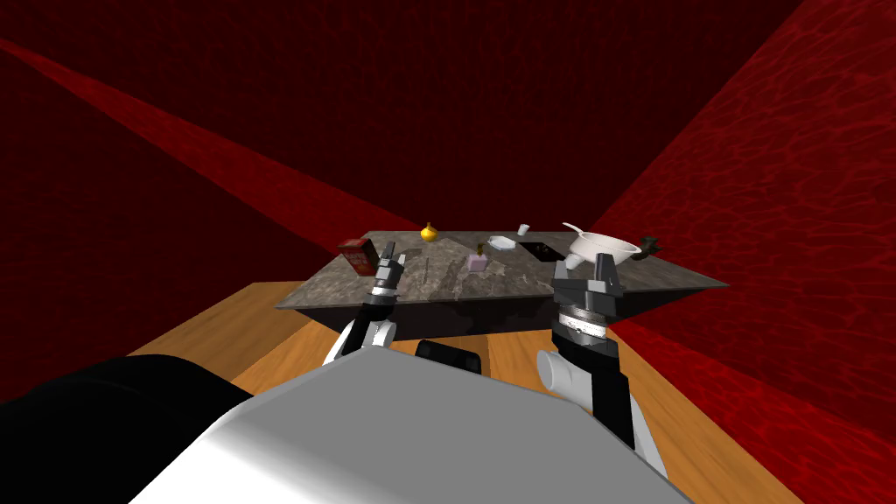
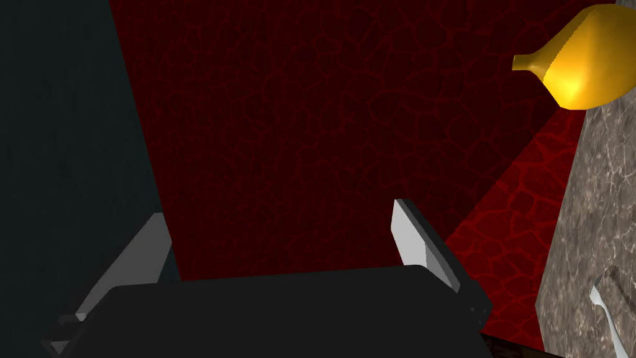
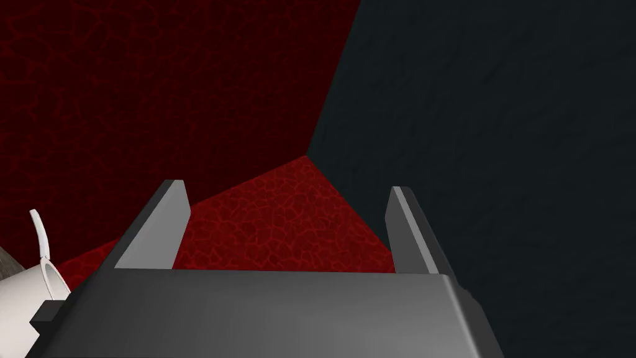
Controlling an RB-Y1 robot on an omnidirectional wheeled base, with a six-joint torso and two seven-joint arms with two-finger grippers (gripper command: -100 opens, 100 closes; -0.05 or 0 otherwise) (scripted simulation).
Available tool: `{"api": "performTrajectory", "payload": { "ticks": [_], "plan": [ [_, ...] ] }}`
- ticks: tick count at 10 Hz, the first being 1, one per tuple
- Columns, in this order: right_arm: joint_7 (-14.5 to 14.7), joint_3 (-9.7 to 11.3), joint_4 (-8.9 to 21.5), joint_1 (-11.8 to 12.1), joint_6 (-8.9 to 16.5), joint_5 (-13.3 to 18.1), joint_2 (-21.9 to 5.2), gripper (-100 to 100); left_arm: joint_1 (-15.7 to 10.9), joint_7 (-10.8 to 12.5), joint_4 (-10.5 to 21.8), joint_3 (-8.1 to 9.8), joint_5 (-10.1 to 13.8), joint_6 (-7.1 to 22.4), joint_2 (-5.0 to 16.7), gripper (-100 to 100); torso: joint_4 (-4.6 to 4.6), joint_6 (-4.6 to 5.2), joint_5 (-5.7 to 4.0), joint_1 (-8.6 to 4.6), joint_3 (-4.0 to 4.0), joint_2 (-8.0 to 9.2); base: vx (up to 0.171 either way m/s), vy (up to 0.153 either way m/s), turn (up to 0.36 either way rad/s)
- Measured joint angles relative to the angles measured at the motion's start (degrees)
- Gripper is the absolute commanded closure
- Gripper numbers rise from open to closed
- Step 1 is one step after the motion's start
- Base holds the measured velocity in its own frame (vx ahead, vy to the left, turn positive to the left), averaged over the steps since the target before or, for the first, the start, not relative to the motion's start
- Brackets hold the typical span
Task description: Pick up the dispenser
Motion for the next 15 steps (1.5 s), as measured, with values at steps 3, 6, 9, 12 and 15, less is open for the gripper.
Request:
{"api": "performTrajectory", "payload": {
  "ticks": [3, 6, 9, 12, 15],
  "plan": [
    [0.3, 2.5, 1.6, 0.1, -2.9, 1.6, -4.7, -100, 0.0, 0.0, 0.0, 0.01, 0.0, 0.0, 0.0, 0, 0.06, -0.01, -0.1, -0.49, 0.16, 0.28, -0.074, -0.12, 0.134],
    [0.5, 5.0, 3.8, 0.2, -6.4, 3.3, -9.4, -100, 0.0, 0.0, 0.0, 0.01, 0.0, 0.0, 0.0, 0, 0.05, 0.01, -0.1, -0.39, 0.11, 0.19, -0.054, -0.099, 0.102],
    [0.6, 7.0, 5.8, 0.1, -9.2, 4.7, -13.8, -100, 0.0, 0.0, 0.0, 0.01, 0.0, 0.0, 0.0, 0, 0.03, -0.01, -0.07, -0.31, 0.07, 0.12, -0.036, -0.068, 0.09],
    [0.7, 8.9, 7.3, 0.3, -11.6, 5.9, -17.6, -100, 0.0, 0.0, 0.0, 0.01, 0.0, 0.0, 0.0, 0, 0.04, 0.01, -0.08, -0.33, 0.09, 0.14, -0.049, -0.087, 0.124],
    [0.8, 11.1, 9.7, 0.1, -14.5, 7.5, -22.3, -100, 0.0, 0.0, 0.0, 0.01, 0.0, 0.0, 0.0, 0, 0.03, 0.0, -0.09, -0.39, 0.08, 0.14, -0.047, -0.084, 0.106]
  ]
}}
